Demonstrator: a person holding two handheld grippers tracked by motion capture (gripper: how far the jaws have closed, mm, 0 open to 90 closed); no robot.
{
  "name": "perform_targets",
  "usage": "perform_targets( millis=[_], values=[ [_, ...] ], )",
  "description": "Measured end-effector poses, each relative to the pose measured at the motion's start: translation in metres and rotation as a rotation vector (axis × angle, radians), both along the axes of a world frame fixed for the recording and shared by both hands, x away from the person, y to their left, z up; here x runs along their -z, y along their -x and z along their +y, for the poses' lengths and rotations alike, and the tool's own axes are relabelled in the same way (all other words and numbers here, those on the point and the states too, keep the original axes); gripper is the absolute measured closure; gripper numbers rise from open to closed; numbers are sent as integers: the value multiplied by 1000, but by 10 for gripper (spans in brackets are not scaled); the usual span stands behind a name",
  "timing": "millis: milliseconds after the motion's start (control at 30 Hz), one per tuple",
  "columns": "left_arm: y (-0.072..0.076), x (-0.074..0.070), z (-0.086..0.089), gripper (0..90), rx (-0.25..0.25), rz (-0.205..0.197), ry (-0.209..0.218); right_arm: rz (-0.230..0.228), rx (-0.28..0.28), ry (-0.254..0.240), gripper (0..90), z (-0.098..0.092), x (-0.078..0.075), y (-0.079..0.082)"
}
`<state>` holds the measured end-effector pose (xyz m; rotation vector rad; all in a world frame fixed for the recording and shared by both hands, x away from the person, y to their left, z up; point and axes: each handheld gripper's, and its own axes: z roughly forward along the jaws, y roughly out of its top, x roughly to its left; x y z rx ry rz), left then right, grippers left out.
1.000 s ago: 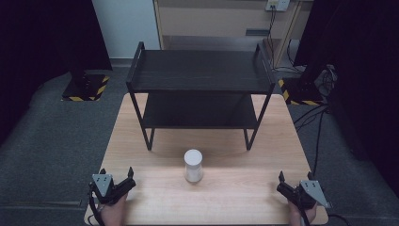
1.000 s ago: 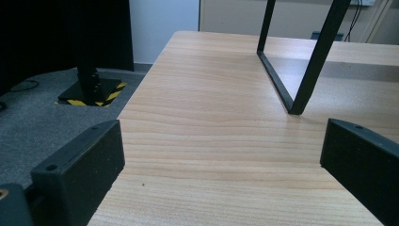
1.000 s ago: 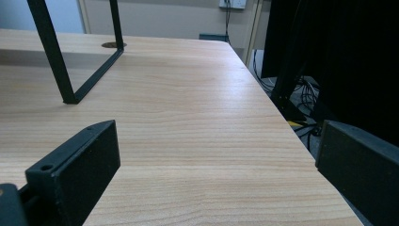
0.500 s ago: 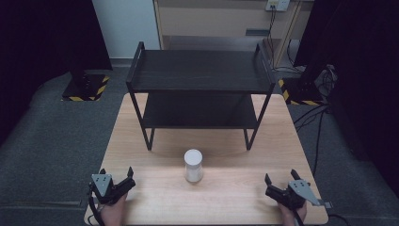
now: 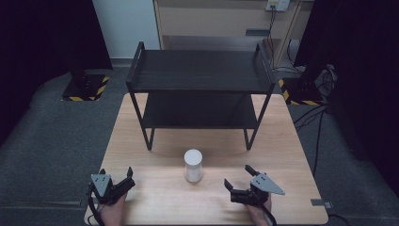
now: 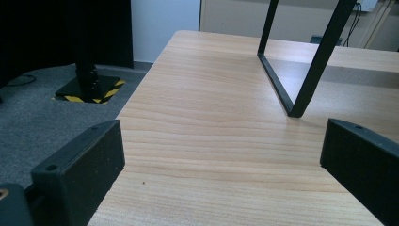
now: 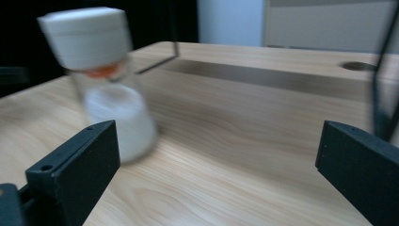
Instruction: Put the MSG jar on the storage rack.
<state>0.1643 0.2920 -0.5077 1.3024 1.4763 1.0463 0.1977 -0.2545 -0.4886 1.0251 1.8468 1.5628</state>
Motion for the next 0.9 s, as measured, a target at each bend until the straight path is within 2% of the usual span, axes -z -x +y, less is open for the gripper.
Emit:
perform_targets(
  millis=[267, 400, 433, 533, 667, 767, 833, 900],
  values=[
    [0, 0, 1, 0, 1, 0, 2, -50, -121, -3, 21, 32, -5, -13],
    [0, 0, 1, 0, 3, -1, 4, -62, -139, -15, 24, 42, -6, -18],
    [0, 0, 1, 0, 3, -1, 5, -68, -151, -36, 24, 47, -6, -21],
    [0, 0, 2, 0, 3, -3, 10, -82, -171, -51, 24, 56, -8, -25],
    [0, 0, 2, 0, 3, -3, 12, -90, -193, -54, 24, 65, -10, -32],
    [0, 0, 2, 0, 4, -3, 13, -106, -204, -51, 59, 77, -11, -41],
    [0, 0, 2, 0, 3, -3, 15, -100, -207, -51, 73, 79, -11, -44],
    [0, 0, 3, 0, 4, -2, 15, -92, -223, -37, 130, 85, -13, -53]
  ],
)
